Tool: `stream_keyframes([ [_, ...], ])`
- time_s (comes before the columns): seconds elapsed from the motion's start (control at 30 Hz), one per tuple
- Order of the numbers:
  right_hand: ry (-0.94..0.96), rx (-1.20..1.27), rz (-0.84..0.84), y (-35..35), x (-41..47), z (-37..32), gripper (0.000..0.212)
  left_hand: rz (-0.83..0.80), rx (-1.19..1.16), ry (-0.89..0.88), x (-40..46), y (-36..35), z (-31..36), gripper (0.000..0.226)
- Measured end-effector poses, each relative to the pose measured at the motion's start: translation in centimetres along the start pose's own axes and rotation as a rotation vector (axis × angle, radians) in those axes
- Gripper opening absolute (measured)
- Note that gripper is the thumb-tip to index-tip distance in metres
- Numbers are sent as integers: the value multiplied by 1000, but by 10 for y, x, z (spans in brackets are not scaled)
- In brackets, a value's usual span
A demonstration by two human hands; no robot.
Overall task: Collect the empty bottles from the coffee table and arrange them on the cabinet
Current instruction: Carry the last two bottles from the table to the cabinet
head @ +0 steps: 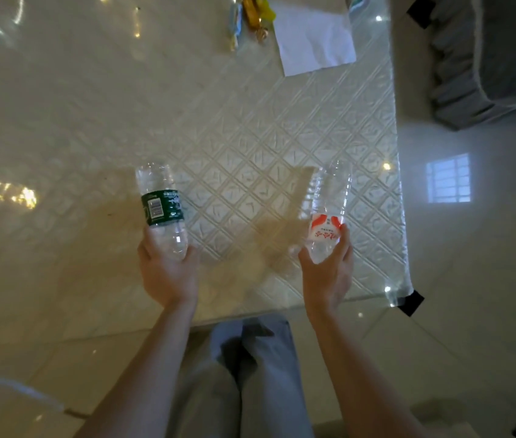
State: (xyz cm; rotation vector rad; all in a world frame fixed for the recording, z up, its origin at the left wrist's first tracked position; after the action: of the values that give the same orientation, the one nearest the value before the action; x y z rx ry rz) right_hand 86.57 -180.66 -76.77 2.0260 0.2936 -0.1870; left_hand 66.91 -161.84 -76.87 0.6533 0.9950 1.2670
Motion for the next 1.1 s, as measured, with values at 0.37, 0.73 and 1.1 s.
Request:
stream_keyframes([
  [0.37,211,102,24,94,46,-50,60,95,-132,-238,16,69,43,56],
  [0.73,310,370,-173,82,127,-127,60,-4,-431,-416,55,75,106,45],
  [1.1,401,263,-145,78,124,-121,73,-15,-510,-507,59,51,117,60],
])
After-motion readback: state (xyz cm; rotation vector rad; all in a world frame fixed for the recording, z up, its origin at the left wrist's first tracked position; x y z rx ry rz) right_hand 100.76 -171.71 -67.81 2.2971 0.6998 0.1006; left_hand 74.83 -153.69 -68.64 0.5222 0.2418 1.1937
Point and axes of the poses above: each hand's wrist, its own x-axis towards the middle knuckle, its own y-axis out of the back of the hand, z = x × y, the point moved 4 cm from there along x, towards the middle knuckle, and after that the axes turned 2 degrees about -y, right-handed, at the moved point
